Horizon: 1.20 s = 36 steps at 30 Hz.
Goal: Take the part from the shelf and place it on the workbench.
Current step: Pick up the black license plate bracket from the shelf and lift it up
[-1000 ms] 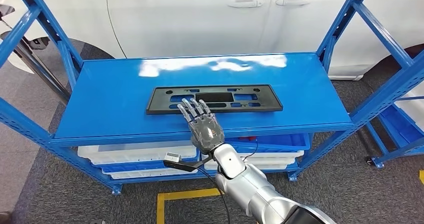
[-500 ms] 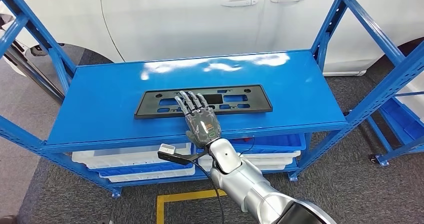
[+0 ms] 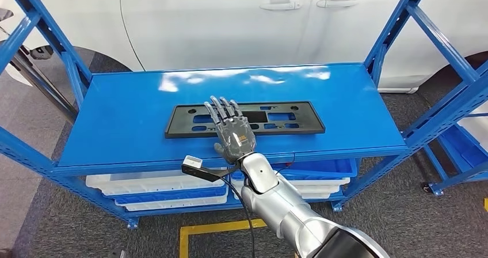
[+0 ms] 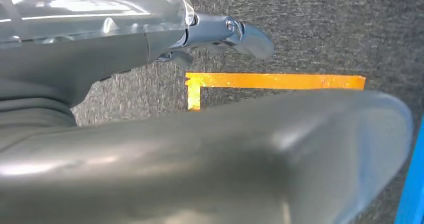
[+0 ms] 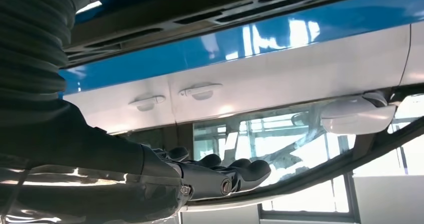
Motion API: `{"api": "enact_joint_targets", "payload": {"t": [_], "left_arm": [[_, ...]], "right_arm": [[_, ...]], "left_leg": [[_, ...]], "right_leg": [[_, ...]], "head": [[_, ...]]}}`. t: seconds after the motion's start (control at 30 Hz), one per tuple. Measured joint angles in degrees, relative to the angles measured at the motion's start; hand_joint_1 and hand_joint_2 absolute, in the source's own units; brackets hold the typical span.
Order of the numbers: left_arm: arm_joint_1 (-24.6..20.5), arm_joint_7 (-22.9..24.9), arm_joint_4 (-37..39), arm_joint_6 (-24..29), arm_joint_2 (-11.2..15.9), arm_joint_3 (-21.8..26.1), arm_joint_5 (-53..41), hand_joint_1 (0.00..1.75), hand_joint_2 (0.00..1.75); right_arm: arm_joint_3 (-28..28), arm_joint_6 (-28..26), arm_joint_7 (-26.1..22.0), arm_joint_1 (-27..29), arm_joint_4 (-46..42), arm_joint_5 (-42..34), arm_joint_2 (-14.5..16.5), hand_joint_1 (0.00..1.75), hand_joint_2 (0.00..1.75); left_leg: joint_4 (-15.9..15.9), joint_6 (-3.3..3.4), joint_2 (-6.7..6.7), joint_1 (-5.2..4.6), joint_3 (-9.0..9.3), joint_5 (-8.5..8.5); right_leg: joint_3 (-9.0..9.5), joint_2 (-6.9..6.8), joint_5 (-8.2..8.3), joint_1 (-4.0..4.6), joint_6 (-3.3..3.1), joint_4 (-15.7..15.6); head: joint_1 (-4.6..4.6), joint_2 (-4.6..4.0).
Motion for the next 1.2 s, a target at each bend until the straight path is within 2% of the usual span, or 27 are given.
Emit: {"api": "enact_joint_targets", "payload": {"t": [0.03, 0.07, 0.1, 0.13, 0.2, 0.23, 0.33, 0.4, 0.43, 0.5, 0.53, 0.57, 0.6, 0.67, 0.7, 0.73, 0.77, 0.9, 0.97, 1.03, 1.07, 1.1, 1.13, 1.2], "left_arm": [[0.0, 0.1, 0.0, 0.0, 0.0, 0.0, 0.0, 0.00, 0.00], [0.0, 0.2, 0.0, 0.0, 0.0, -0.1, -0.1, 0.00, 0.00], [0.0, 0.3, 0.0, 0.0, 0.0, -0.1, -0.1, 0.00, 0.00], [0.0, 0.4, 0.0, 0.0, 0.0, -0.1, -0.2, 0.00, 0.00], [-0.1, 0.4, 0.0, 0.0, -0.1, -0.2, -0.2, 0.00, 0.00], [-0.1, 0.4, 0.0, 0.0, -0.1, -0.2, -0.2, 0.00, 0.00], [-0.2, 0.5, 0.0, 0.0, -0.1, -0.2, -0.2, 0.00, 0.00], [-0.2, 0.5, 0.0, 0.0, 0.0, -0.2, -0.2, 0.00, 0.00], [-0.2, 0.5, 0.0, 0.0, 0.0, -0.2, -0.2, 0.00, 0.00], [-0.2, 0.5, 0.0, 0.0, 0.0, -0.2, -0.2, 0.00, 0.00], [-0.1, 0.5, 0.0, 0.0, 0.0, -0.2, -0.3, 0.00, 0.00], [-0.1, 0.5, 0.0, 0.0, 0.1, -0.2, -0.3, 0.00, 0.00], [-0.1, 0.5, 0.0, 0.0, 0.1, -0.2, -0.3, 0.00, 0.00], [-0.1, 0.5, 0.0, 0.0, 0.2, -0.2, -0.2, 0.00, 0.00], [-0.1, 0.5, 0.0, 0.0, 0.3, -0.2, -0.2, 0.00, 0.00], [-0.1, 0.5, 0.0, 0.0, 0.3, -0.2, -0.2, 0.00, 0.00], [-0.2, 0.5, 0.0, 0.0, 0.3, -0.2, -0.2, 0.00, 0.00], [-0.1, 0.5, 0.0, 0.0, 0.3, -0.2, -0.2, 0.00, 0.00], [-0.2, 0.5, 0.0, 0.0, 0.3, -0.2, -0.2, 0.00, 0.00], [-0.2, 0.4, 0.0, 0.0, 0.3, -0.2, -0.2, 0.00, 0.00], [-0.2, 0.4, 0.0, 0.0, 0.3, -0.2, -0.1, 0.00, 0.00], [-0.2, 0.4, 0.0, 0.0, 0.3, -0.2, -0.1, 0.00, 0.00], [-0.1, 0.4, 0.0, 0.0, 0.3, -0.2, -0.1, 0.00, 0.00], [0.0, 0.4, 0.0, 0.0, 0.2, -0.2, -0.1, 0.00, 0.00]], "right_arm": [[0.0, 0.0, 0.0, 0.0, 0.3, 0.1, 0.0, 0.00, 1.75], [0.0, 0.0, 0.0, 0.0, 0.6, 0.2, 0.0, 0.00, 1.75], [0.0, 0.0, 0.0, 0.0, 0.8, 0.3, 0.0, 0.00, 1.75], [0.0, 0.0, 0.0, -0.1, 1.0, 0.4, 0.0, 0.00, 1.75], [0.0, 0.0, 0.0, -0.4, 1.3, 0.5, 0.1, 0.00, 1.75], [0.0, -0.1, 0.0, -0.6, 1.5, 0.6, 0.1, 0.00, 1.75], [0.0, -0.1, 0.0, -0.7, 2.0, 0.6, 0.2, 0.00, 1.75], [0.0, -0.1, 0.0, -0.9, 2.2, 0.6, 0.4, 0.00, 1.75], [0.0, -0.1, 0.0, -1.0, 2.3, 0.6, 0.5, 0.00, 1.75], [0.0, -0.1, 0.0, -1.0, 2.6, 0.7, 0.7, 0.00, 1.75], [0.0, -0.1, 0.0, -0.9, 2.8, 0.7, 0.7, 0.00, 1.75], [0.0, -0.1, 0.0, -0.9, 2.9, 0.7, 0.7, 0.00, 1.75], [0.0, -0.1, 0.0, -0.8, 3.1, 0.7, 0.7, 0.00, 1.75], [0.0, -0.1, 0.0, -0.9, 3.2, 0.8, 0.7, 0.00, 1.75], [0.0, 0.0, 0.1, -0.9, 3.3, 1.0, 0.7, 0.00, 1.75], [0.0, 0.0, 0.1, -0.9, 3.3, 1.2, 0.7, 0.00, 1.75], [0.0, 0.0, 0.1, -0.9, 3.4, 1.4, 0.7, 0.00, 1.75], [0.0, 0.1, 0.3, -0.9, 3.5, 2.4, 0.7, 0.00, 1.75], [0.1, 0.2, 0.3, -1.0, 3.6, 2.7, 0.8, 0.00, 1.75], [0.1, 0.7, 0.4, -0.8, 3.7, 3.1, 0.8, 0.00, 1.75], [0.2, 0.9, 0.5, -0.7, 3.8, 3.3, 0.8, 0.00, 1.75], [0.3, 1.1, 0.6, -0.5, 4.0, 3.5, 0.8, 0.00, 1.75], [0.4, 1.3, 0.7, -0.5, 4.0, 3.7, 0.8, 0.00, 1.75], [0.7, 1.5, 0.8, -0.5, 4.1, 3.9, 0.8, 0.00, 1.75]], "left_leg": [[0.0, 0.03, -0.02, -0.02, 0.06, -0.08], [0.0, 0.01, -0.07, -0.02, 0.18, -0.17], [0.0, -0.07, -0.12, -0.02, 0.39, -0.30], [0.0, -0.18, -0.18, -0.03, 0.66, -0.46], [0.1, -0.59, -0.23, -0.21, 0.99, -0.86], [0.2, -0.86, -0.22, -0.27, 1.04, -1.03], [0.1, -1.85, -0.14, -0.22, 1.22, -1.43], [2.4, -2.38, -0.11, -0.18, 0.48, -2.93], [5.5, -2.61, -0.09, -0.09, -0.93, -4.49], [13.4, -3.00, -0.10, 0.01, -5.06, -7.59], [16.1, -3.13, -0.09, 0.06, -6.78, -8.10], [16.5, -3.18, -0.09, 0.09, -7.43, -7.29], [14.6, -3.16, -0.08, 0.11, -6.93, -5.35], [6.8, -2.94, -0.03, 0.09, -3.68, -0.69], [3.4, -2.68, -0.02, 0.00, -2.15, 0.55], [1.5, -2.41, -0.02, -0.11, -1.30, 0.97], [0.8, -2.10, -0.04, -0.25, -0.99, 0.68], [0.3, -0.91, -0.06, 0.06, -0.76, 0.52], [0.2, -0.46, -0.02, 0.16, -0.58, 0.41], [0.2, -0.17, 0.01, 0.13, -0.53, 0.21], [0.3, -0.12, 0.00, 0.12, -0.47, 0.08], [0.3, -0.12, -0.04, 0.11, -0.33, -0.09], [0.4, -0.17, -0.09, 0.11, -0.08, -0.32], [0.4, -0.43, -0.20, 0.11, 0.67, -0.88]], "right_leg": [[-1.34, -0.01, -0.23, -0.09, 0.07, 2.2], [-1.50, -0.01, 0.75, -0.15, 0.04, 2.0], [-0.49, -0.01, 2.73, -0.17, -0.10, -0.6], [1.38, -0.01, 5.18, -0.14, -0.39, -4.9], [4.83, -0.04, 8.13, 0.17, -1.01, -12.3], [5.61, -0.02, 8.49, 0.34, -1.26, -14.1], [6.02, 0.08, 8.26, 0.35, -2.00, -15.1], [6.69, 0.02, 8.32, 0.03, -2.65, -15.7], [7.03, -0.03, 8.27, -0.06, -2.91, -15.9], [7.35, -0.06, 7.97, 0.02, -3.21, -15.9], [7.48, -0.04, 7.78, 0.07, -3.27, -15.9], [7.66, 0.01, 7.56, 0.09, -3.24, -15.8], [7.92, 0.07, 7.28, 0.09, -3.17, -15.7], [8.56, 0.15, 6.58, 0.15, -2.85, -15.4], [8.71, 0.20, 6.27, 0.26, -2.62, -15.3], [8.72, 0.22, 6.08, 0.36, -2.38, -15.1], [8.65, 0.24, 5.97, 0.43, -2.13, -15.1], [8.24, 0.11, 4.94, 0.37, -0.99, -14.0], [6.00, 0.04, 2.72, 0.24, -0.56, -9.6], [1.60, 0.00, -0.22, 0.04, -0.29, -1.8], [-0.34, 0.00, -0.82, -0.06, -0.21, 1.2], [-1.50, -0.01, -0.32, -0.14, -0.19, 2.5], [-1.37, -0.01, 1.41, -0.19, -0.27, 1.2], [1.72, -0.02, 6.40, -0.16, -0.69, -6.8]], "head": [[0.00, 0.00], [0.00, 0.00], [0.01, 0.00], [0.01, 0.00], [-0.01, 0.00], [-0.03, 0.00], [-0.04, 0.00], [-0.15, 0.00], [-0.22, 0.00], [-0.27, 0.00], [-0.26, 0.00], [-0.26, 0.00], [-0.27, 0.00], [-0.26, 0.00], [-0.26, 0.00], [-0.21, 0.00], [-0.20, 0.00], [-0.10, 0.00], [0.02, 0.00], [0.07, 0.00], [0.07, 0.00], [0.08, 0.00], [0.08, 0.00], [0.09, 0.00]]}}
